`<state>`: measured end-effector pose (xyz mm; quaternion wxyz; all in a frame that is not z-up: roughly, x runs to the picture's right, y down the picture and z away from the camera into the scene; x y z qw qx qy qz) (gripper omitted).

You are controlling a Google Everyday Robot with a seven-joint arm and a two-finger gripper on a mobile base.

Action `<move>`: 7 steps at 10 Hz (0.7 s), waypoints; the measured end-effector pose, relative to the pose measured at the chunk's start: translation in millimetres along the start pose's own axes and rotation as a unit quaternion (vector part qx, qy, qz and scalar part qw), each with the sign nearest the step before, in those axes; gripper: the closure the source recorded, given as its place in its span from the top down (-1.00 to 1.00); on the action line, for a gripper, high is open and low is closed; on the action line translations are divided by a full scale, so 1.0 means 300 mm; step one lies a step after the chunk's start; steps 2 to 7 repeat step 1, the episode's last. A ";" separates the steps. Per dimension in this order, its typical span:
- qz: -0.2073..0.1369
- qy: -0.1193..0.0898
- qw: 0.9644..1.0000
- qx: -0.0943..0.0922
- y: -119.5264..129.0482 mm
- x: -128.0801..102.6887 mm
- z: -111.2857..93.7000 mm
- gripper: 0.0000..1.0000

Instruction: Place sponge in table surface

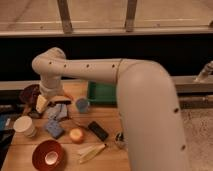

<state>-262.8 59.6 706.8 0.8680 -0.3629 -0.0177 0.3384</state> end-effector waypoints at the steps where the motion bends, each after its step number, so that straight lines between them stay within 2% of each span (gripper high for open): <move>1: 0.003 -0.015 1.000 0.014 -0.003 0.016 -0.043 0.60; 7: 0.003 -0.015 1.000 0.014 -0.003 0.016 -0.043 0.60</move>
